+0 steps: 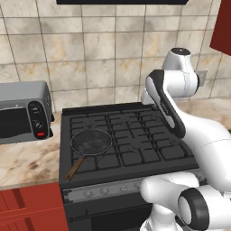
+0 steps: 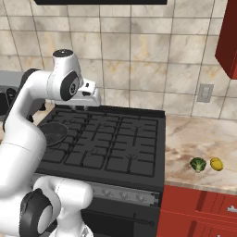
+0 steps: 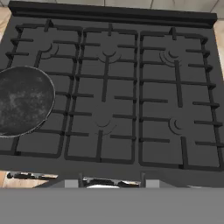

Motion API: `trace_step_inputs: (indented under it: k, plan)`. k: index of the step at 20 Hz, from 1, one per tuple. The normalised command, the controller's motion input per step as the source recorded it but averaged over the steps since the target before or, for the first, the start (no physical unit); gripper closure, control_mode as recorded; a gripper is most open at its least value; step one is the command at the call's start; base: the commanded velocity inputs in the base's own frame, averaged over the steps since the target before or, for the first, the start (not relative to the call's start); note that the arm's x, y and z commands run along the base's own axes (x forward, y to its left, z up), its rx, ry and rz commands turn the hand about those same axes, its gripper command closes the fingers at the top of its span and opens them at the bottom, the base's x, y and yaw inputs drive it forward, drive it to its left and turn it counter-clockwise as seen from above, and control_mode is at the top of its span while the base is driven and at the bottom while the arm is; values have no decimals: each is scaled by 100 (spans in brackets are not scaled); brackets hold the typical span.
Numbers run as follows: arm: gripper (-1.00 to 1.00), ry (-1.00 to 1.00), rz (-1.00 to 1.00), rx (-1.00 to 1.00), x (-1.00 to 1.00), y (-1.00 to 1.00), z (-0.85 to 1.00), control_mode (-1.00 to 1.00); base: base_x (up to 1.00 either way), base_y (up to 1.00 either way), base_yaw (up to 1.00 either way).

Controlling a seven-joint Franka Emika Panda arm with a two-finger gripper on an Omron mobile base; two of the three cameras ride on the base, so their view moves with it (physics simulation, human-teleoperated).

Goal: Put the lemon and broccoli in the pan. Then turn on the front left burner and set the heat to medium.

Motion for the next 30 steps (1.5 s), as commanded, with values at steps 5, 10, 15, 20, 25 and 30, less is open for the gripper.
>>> trace_step_inputs:
  k: [5,10,15,20,25,30]
  plan:
    - [-100,0,0,0,0,0,0,-100,0,0,0]
    - [-100,1,-1,0,0,-5,-9,-100,0,0,0]
    - [-100,0,-1,-2,0,-65,0,-100,0,0,0]
    - [-100,4,-6,0,0,-93,0,-100,0,0,0]
    - [-100,18,-14,-2,0,-92,-9,-100,0,0,0]
    - [-100,24,-12,-3,0,-66,-56,-100,0,0,0]
